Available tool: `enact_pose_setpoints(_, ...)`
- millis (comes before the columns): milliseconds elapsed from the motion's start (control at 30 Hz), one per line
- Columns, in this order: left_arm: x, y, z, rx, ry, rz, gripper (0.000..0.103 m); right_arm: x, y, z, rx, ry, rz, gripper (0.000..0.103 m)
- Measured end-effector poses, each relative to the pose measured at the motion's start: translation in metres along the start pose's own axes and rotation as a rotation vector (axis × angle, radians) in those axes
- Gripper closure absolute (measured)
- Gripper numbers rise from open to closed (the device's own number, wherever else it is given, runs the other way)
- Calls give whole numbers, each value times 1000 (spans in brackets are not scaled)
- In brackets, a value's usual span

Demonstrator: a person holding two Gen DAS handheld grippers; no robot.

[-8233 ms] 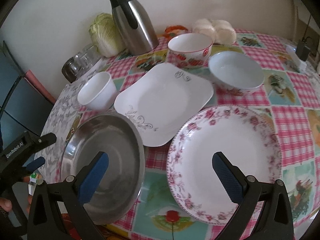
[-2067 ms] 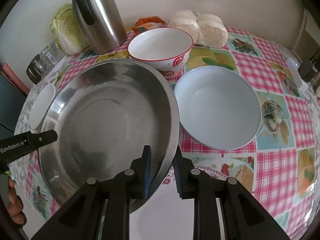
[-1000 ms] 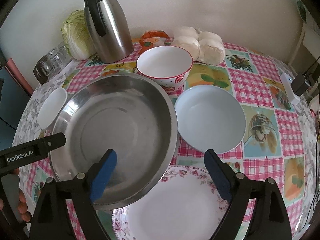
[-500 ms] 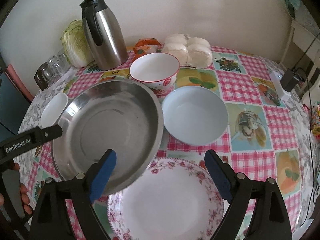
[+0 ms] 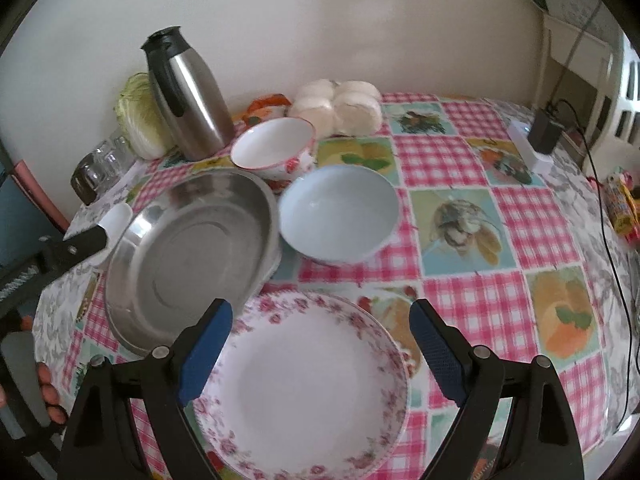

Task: Organize plates and bowls
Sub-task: 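Move both tools toward the rim of the pink floral plate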

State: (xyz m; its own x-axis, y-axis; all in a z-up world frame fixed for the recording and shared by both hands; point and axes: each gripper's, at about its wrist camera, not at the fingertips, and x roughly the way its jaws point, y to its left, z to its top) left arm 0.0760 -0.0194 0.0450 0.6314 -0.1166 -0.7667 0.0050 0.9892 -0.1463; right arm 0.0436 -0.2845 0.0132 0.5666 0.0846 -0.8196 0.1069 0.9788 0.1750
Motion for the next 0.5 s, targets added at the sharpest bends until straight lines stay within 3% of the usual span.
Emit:
enact_pose_setpoints(267,-20,-25,-15,53,-57,-60,0,-12,-25,-11,66,-24,9,12)
enact_pose_setpoints(500,-37,-25,-21,-15,-83,-160,0,-20,-38,-22,85,-20,-6,12)
